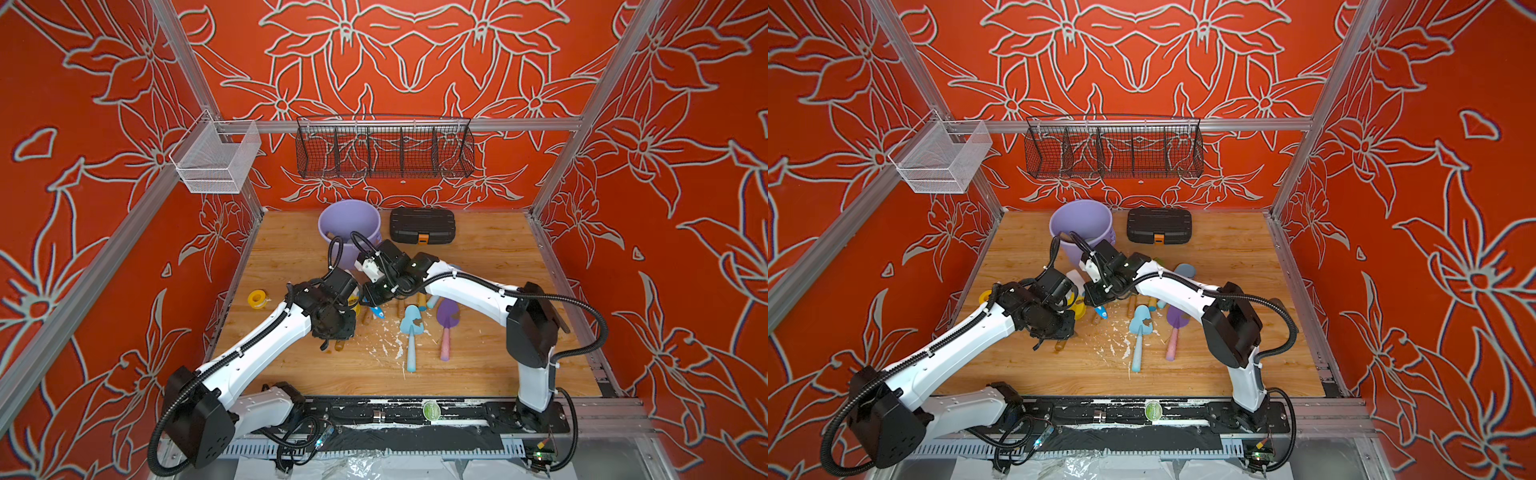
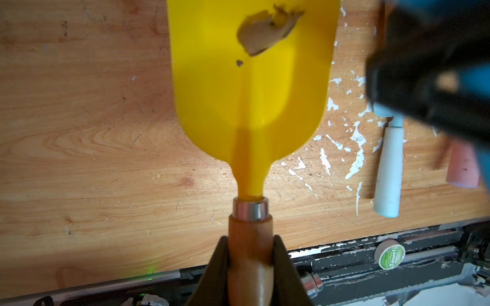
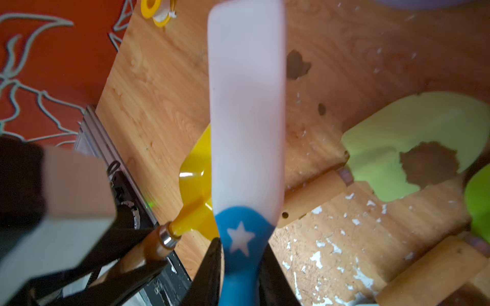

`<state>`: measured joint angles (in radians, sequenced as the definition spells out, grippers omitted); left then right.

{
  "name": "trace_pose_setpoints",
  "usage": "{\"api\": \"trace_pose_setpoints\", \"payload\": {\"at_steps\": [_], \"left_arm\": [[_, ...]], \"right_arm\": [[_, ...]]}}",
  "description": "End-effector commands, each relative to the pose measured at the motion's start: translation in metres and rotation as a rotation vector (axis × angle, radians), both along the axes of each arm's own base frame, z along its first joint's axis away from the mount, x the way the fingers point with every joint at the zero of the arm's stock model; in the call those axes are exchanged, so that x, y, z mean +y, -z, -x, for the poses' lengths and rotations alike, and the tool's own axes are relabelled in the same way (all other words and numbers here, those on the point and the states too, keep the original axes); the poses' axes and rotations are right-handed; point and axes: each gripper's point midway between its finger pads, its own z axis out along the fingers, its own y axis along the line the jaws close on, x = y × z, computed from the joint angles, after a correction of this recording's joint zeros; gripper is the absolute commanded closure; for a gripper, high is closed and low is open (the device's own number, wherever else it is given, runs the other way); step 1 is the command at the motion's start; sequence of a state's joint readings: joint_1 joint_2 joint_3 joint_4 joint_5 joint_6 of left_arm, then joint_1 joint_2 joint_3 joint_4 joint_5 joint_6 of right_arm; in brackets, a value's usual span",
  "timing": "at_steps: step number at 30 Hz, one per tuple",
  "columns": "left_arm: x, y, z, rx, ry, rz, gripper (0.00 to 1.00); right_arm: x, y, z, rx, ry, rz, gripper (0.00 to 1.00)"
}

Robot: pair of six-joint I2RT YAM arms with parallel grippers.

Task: Brush the soil off the hand trowel and place it into the bucket
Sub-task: Brush off the soil from the hand trowel.

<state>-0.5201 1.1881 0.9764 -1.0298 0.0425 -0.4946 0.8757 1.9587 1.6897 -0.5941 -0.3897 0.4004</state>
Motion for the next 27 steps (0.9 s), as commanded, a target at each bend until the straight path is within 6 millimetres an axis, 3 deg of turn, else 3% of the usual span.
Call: {"api": "trace_pose_setpoints", "payload": {"at_steps": [1, 8, 16, 20, 27], "left_arm": [[0.007, 0.001, 0.003, 0.0, -0.018, -0.016, 1.0], [0.007, 0.001, 0.003, -0.004, -0.018, -0.013, 1.0], [0.006, 0.002, 0.002, 0.0, -0.016, -0.013, 1.0], [0.005, 0.002, 0.002, 0.005, -0.014, -0.014, 1.0], [0.006, 0.002, 0.002, 0.0, -0.016, -0.014, 1.0]], "right_arm": [[0.005, -0.006, -0.003, -0.016, -0.022, 0.002, 1.0], [0.01, -0.026, 0.029, 0.063, -0.092, -0.117, 1.0], [0.009, -0.003, 0.073, 0.175, -0.17, -0.087, 1.0], [0.001, 0.018, 0.064, 0.149, -0.145, 0.01, 1.0], [-0.011, 0.027, 0.012, 0.017, -0.055, 0.138, 1.0]]}}
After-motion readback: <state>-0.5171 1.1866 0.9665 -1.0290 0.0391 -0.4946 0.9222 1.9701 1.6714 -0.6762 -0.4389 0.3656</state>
